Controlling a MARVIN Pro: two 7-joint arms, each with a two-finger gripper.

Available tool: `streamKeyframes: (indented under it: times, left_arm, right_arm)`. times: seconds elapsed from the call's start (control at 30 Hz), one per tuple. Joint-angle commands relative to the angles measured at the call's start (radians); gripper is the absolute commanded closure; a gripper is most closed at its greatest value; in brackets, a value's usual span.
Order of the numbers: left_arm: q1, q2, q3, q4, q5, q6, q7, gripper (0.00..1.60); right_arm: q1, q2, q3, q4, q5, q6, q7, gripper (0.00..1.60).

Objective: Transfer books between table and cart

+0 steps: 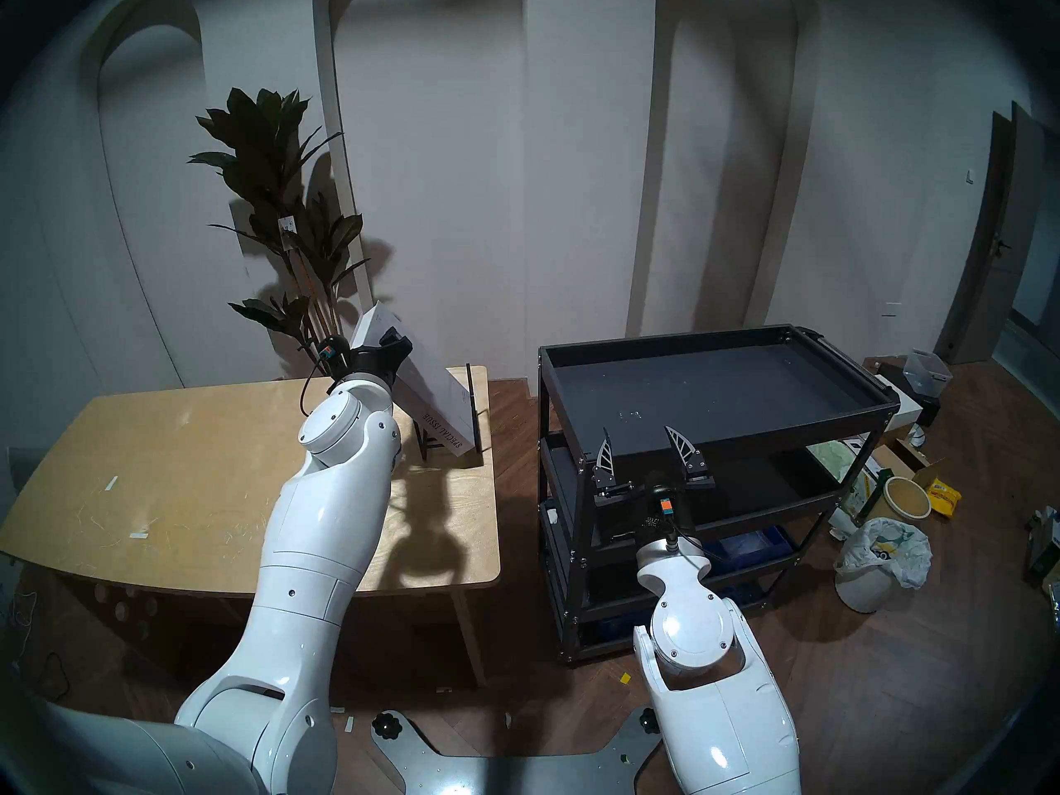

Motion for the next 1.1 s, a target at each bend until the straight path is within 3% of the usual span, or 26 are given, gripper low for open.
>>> streamKeyframes:
  times: [0.0,0.1,0.4,0.47,0.5,1.07]
  left_arm:
    - [-0.037,0.000,0.004,-0.009,0.001,-0.004,-0.005,0.54]
    - [-0.038,0.000,0.007,-0.008,0.000,-0.007,-0.005,0.82]
    - [-0.038,0.000,0.012,-0.011,-0.007,-0.008,-0.006,1.07]
    - [-0.035,0.000,0.014,-0.014,-0.005,-0.017,-0.009,1.25]
    - [-0.031,-0.001,0.017,-0.024,0.000,-0.018,-0.002,1.60]
    - [0.024,0.003,0.055,-0.201,0.048,0.000,0.035,1.60]
  right_arm:
    - [0.008,-0.001,-0.003,-0.023,0.001,-0.005,0.001,0.00]
    - [0.010,-0.001,-0.003,-0.021,0.002,-0.005,0.000,0.00]
    - [0.014,0.000,-0.002,-0.015,0.003,-0.006,-0.002,0.00]
    - [0.014,0.000,-0.002,-0.014,0.005,-0.006,-0.002,0.00]
    - [0.015,0.002,-0.002,-0.013,0.008,-0.007,0.002,0.00]
    - [0.027,0.000,-0.041,-0.018,0.018,-0.013,0.034,0.00]
